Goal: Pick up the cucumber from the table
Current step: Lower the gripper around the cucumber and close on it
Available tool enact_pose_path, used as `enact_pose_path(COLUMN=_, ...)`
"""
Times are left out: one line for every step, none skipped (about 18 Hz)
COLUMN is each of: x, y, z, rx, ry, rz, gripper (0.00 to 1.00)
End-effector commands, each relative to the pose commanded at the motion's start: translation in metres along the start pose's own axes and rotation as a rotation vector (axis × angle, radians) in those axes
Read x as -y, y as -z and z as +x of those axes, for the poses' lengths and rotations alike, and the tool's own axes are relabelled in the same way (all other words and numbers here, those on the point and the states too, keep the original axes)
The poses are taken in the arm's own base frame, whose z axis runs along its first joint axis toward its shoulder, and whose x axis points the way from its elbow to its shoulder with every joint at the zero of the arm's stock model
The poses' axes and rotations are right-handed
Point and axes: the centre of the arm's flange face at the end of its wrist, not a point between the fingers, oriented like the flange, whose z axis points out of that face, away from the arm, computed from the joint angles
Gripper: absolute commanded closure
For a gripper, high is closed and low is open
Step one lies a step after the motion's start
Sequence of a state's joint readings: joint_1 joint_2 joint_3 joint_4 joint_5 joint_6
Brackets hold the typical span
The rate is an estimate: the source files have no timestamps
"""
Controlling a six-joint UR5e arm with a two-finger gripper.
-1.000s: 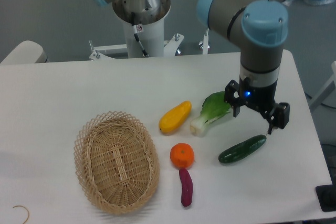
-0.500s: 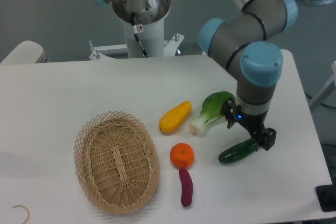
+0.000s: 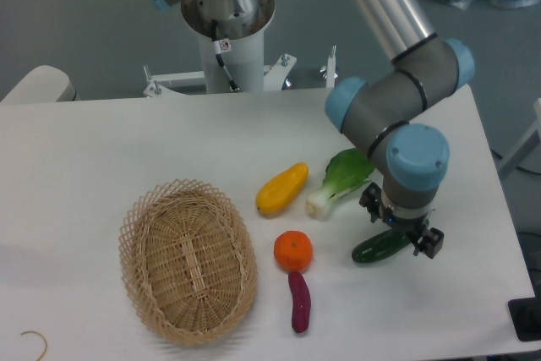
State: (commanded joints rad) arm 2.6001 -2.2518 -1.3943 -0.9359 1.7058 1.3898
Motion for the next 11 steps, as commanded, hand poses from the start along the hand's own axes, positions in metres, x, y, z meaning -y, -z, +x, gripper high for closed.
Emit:
enact_pose_path(x=0.0, y=-0.003, z=0.003, rx=-0.005, ry=-0.004, rz=0.001, gripper=0.0)
enact_pose_path(x=-0.001, y=-0.004, z=0.003, rx=-0.003, ry=0.0, rz=0.001, gripper=0.0)
enact_pose_path(x=0.0, y=-0.005, z=0.004, rx=-0.005, ry=-0.002, rz=0.001, gripper=0.0)
enact_pose_path(x=0.0, y=-0.006, z=0.005, rx=-0.009, ry=-0.003, rz=0.0, gripper=0.0)
enact_pose_path(x=0.0, y=-0.01, z=0.008, rx=-0.016, ry=-0.004, rz=-0.003, gripper=0.0)
enact_pose_path(x=0.0, y=-0.013, z=0.011, rx=-0.021, ry=-0.003, rz=-0.004, gripper=0.0)
enact_pose_path(x=0.0, y=-0.015, z=0.014, rx=-0.025, ry=-0.004, rz=-0.005, gripper=0.0)
enact_pose_path(x=-0.001, y=-0.016, z=0.015, rx=-0.028, ry=-0.004, rz=-0.005, gripper=0.0)
enact_pose_path(x=-0.001, y=-0.016, z=0.016, rx=-0.03, ry=-0.004, rz=-0.005, gripper=0.0)
enact_pose_path(x=0.0, y=-0.017, z=0.017, rx=-0.031, ry=-0.006, rz=-0.006, gripper=0.0)
enact_pose_path(x=0.0, y=-0.019, z=0.019, rx=-0.036, ry=-0.006, rz=-0.006, gripper=0.0)
